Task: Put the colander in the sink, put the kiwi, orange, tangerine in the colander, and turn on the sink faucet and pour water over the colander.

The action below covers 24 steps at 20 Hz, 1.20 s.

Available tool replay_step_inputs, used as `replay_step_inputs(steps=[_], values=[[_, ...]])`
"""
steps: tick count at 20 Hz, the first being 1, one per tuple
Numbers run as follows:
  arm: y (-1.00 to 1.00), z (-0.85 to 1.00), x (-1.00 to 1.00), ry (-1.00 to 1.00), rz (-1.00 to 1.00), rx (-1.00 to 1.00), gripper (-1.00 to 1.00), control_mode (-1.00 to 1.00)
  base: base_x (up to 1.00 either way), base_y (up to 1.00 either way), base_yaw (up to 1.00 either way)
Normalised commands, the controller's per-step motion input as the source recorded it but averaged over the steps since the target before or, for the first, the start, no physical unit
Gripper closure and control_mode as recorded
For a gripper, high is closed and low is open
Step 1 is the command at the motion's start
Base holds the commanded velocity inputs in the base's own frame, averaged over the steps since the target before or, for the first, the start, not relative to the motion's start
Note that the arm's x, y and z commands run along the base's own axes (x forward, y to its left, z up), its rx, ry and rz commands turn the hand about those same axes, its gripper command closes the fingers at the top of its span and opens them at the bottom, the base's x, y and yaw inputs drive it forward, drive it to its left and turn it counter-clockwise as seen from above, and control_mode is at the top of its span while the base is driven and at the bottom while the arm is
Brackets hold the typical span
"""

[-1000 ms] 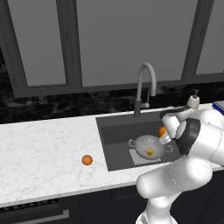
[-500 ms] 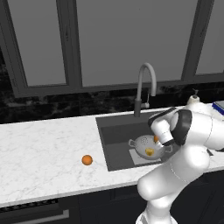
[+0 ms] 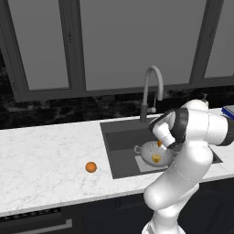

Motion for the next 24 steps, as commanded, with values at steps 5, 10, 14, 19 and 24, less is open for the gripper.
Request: replay_step_inputs(steps=[5,10,14,19,24], values=[[0.00,-0.30,0.31,0.00,0.00,-0.04,-1.00,-1.00,0.00,0.00,0.00],[0.00,0.00,0.00,0.00,0.00,0.00,-1.00,-1.00,0.00,0.00,0.00],[0.00,0.00,0.02,-0.06,-0.01,0.00,-1.00,-1.00,0.00,0.00,0.00],[0.03,0.45,0.02,-0.07,0.00,0.00,-1.00,-1.00,0.00,0.00,0.00],[0.00,0.99,-0.63,-0.03,0.00,0.02,-1.00,-1.00,0.00,0.00,0.00]])
